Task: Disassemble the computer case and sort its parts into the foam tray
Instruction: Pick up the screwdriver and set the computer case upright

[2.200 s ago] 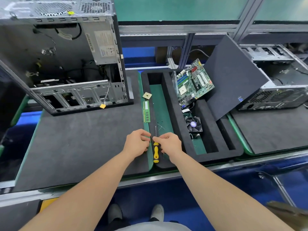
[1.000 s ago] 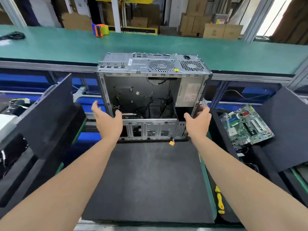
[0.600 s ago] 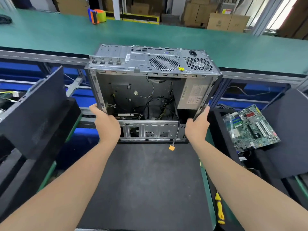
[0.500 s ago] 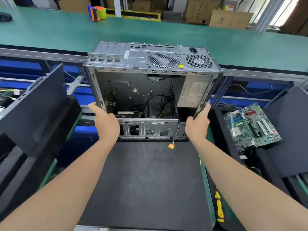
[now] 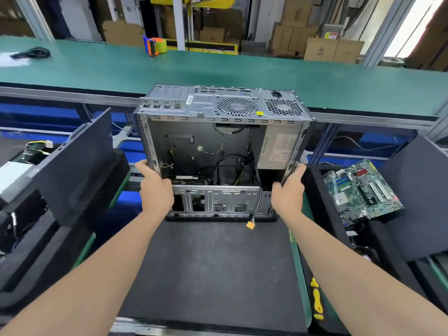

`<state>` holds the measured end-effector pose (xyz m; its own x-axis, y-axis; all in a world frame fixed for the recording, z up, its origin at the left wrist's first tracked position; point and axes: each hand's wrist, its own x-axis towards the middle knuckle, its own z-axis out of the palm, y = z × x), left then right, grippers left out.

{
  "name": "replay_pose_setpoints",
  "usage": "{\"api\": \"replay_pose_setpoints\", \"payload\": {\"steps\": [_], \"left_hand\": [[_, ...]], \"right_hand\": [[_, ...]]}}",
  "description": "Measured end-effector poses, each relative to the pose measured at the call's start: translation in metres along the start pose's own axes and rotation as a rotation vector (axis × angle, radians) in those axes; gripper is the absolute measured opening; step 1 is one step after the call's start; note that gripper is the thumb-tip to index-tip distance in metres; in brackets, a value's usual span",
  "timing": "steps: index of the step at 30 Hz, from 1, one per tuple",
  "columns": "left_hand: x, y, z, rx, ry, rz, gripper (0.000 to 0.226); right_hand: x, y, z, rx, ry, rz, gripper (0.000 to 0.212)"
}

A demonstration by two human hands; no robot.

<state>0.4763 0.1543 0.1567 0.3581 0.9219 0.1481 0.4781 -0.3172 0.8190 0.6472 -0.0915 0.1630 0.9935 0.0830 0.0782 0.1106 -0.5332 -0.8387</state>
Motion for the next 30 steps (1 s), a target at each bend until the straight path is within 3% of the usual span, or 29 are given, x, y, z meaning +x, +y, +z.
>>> {"api": "replay_pose_setpoints", "payload": {"steps": [4, 11, 18, 30], "left_hand": [[-0.007, 0.004, -0.015, 0.048, -0.009, 0.024, 0.049], [-0.012, 0.014, -0.042, -0.004, -0.122, 0.067, 0.074], [-0.013, 0.022, -0.06, -0.045, -0.184, 0.098, 0.083], [-0.005, 0.027, -0.06, 0.059, -0.2, 0.075, 0.061]], "right_hand": [[-0.012, -0.011, -0.015, -0.063, -0.029, -0.004, 0.072], [-0.026, -0.025, -0.035, -0.203, -0.042, 0.011, 0.093], [-0.03, -0.033, -0.045, -0.264, -0.05, -0.012, 0.084], [-0.024, -0.04, -0.043, -0.43, -0.066, -0.053, 0.066]]}}
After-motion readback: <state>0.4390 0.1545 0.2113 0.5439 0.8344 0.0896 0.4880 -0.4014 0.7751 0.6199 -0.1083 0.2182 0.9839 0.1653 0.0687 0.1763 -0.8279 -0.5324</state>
